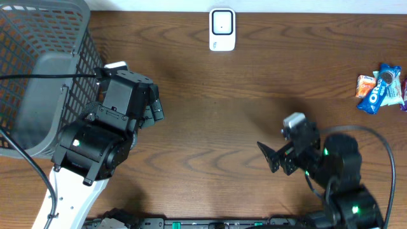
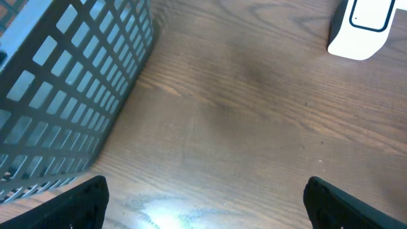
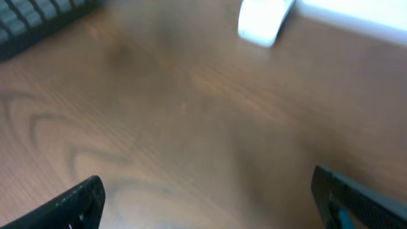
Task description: Scan the item barcode
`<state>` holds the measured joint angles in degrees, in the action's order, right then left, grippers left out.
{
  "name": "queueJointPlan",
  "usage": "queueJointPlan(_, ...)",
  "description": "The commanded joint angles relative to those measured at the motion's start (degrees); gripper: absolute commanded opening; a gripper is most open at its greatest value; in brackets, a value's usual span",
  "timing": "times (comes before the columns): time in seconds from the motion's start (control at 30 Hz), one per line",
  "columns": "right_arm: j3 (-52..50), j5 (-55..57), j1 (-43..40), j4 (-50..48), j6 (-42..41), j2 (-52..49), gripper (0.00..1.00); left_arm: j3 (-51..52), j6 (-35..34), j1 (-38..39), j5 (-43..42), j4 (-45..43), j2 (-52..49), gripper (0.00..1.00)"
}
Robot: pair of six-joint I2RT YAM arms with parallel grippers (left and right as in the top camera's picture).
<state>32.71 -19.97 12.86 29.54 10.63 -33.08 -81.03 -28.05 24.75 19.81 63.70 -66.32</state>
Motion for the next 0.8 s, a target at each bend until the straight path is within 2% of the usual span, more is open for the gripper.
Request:
queueJointPlan(0.0, -6.58, -1.33, -0.66, -6.21, 5.11, 7.69, 0.99, -0.31, 0.59, -0.35, 0.57, 0.13, -0.02, 0.98)
queueJointPlan(0.1, -12.85, -1.36, -0.68, -13.86, 6.19, 13.57, 0.99, -0.31, 0.59, -0.35, 0.57, 0.13, -0.02, 0.98)
queueJointPlan(0.3, -22.14, -0.87, -1.16, -22.25, 6.71, 22.71, 0.99, -0.31, 0.59, -0.35, 0.57, 0.13, -0.02, 0.98)
queueJointPlan(0.6, -31.95, 0.20, -3.26, -32.02, 7.21, 28.46, 0.99, -0.31, 0.59, -0.35, 0.57, 0.13, -0.02, 0.98)
queueJointPlan(0.77, -32.39, 3.43, -3.30, -31.85, 6.97, 29.79, 0.99, -0.31, 0.59, -0.35, 0.57, 0.13, -0.02, 0.98)
